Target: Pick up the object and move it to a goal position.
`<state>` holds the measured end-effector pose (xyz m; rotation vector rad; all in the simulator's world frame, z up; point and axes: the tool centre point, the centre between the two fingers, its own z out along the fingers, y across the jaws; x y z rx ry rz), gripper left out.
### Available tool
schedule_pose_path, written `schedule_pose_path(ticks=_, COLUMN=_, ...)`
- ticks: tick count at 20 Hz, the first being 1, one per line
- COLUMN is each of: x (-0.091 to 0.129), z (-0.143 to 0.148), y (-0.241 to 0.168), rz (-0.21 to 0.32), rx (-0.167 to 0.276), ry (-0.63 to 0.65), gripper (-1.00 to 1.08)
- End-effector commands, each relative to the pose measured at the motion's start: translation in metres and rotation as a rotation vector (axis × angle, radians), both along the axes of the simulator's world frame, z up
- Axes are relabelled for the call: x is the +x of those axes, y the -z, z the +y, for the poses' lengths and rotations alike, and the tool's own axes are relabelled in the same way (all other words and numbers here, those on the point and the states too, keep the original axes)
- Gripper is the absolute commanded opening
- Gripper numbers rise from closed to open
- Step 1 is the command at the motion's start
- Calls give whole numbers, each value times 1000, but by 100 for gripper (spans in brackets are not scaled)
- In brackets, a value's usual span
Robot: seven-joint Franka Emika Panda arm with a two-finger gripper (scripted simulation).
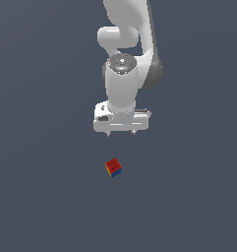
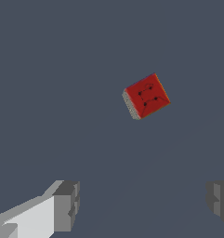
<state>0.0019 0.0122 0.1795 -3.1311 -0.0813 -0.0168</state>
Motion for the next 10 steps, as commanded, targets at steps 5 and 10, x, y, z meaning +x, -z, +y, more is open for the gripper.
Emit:
schedule_pose_path(ticks=5, x=-1, z=2, y=0, rz=3, rx=0, ry=-13, gripper=100)
schedule_pose_path(ticks=10, x=-5, z=9, y=0, rz=13, rx=0, ry=-47, gripper=100)
